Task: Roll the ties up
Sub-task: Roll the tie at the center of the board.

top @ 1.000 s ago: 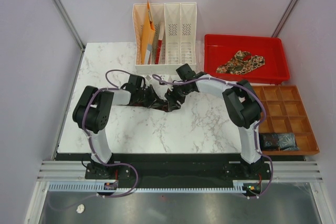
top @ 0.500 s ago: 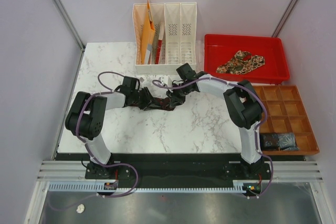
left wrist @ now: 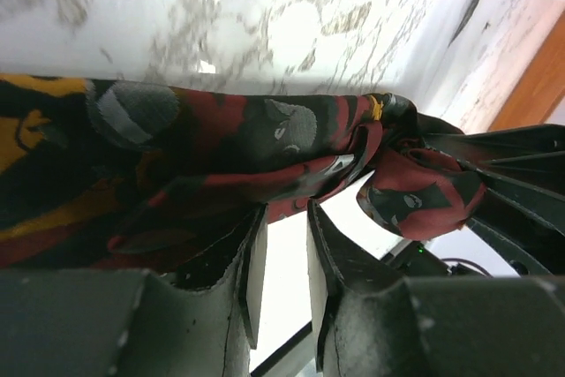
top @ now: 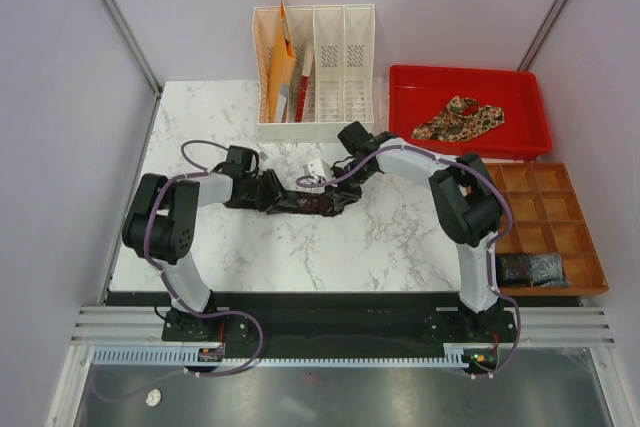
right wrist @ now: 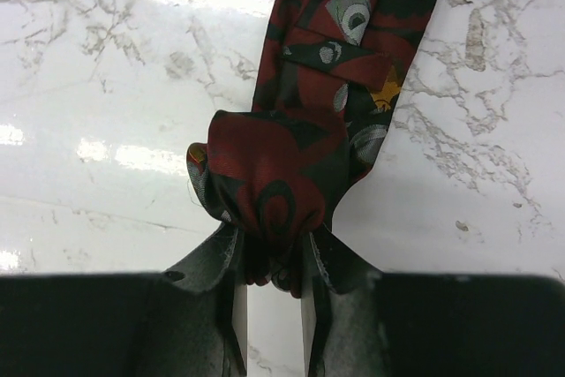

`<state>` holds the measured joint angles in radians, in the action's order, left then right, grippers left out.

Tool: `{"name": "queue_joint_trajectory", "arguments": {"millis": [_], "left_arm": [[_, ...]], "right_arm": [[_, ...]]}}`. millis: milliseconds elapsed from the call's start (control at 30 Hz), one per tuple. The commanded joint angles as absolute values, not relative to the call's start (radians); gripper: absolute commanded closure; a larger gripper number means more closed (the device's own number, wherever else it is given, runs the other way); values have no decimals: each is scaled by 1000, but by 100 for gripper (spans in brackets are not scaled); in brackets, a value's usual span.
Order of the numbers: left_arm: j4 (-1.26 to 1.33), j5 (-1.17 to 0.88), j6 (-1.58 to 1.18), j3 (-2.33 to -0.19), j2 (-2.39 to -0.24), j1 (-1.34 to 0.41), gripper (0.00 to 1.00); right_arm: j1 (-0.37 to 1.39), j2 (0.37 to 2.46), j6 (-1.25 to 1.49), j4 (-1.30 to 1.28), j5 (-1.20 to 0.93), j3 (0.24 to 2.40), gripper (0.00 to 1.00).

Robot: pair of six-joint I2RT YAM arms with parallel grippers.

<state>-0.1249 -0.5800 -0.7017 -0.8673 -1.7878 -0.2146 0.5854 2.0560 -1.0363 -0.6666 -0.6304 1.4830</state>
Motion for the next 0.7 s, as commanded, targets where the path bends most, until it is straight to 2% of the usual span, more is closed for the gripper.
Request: {"name": "queue_joint_trajectory", "arguments": {"millis": [0, 167, 267, 467, 500, 667], "left_arm": [[-215, -558, -753, -760, -1775, -216, 66], [-115, -659, -770, -692, -1633, -229, 65], [10, -686, -784, -716, -1597, -227, 61], [159, -709, -897, -805, -1716, -284, 51], [193, -710, -920, -804, -1729, -308, 47], [356, -693, -1021, -847, -1807, -377, 44]], "right_arm": [[575, 2048, -1190, -847, -586, 1502, 100], [565, 2069, -1253, -905, -589, 1538, 100], [565, 2086, -1235, -908, -601, 1575, 100], [565, 2112, -1154, -940, -603, 1643, 100], [565, 2111, -1149, -942, -603, 1643, 100], [566, 2102, -1131, -939, -607, 1632, 100]]}}
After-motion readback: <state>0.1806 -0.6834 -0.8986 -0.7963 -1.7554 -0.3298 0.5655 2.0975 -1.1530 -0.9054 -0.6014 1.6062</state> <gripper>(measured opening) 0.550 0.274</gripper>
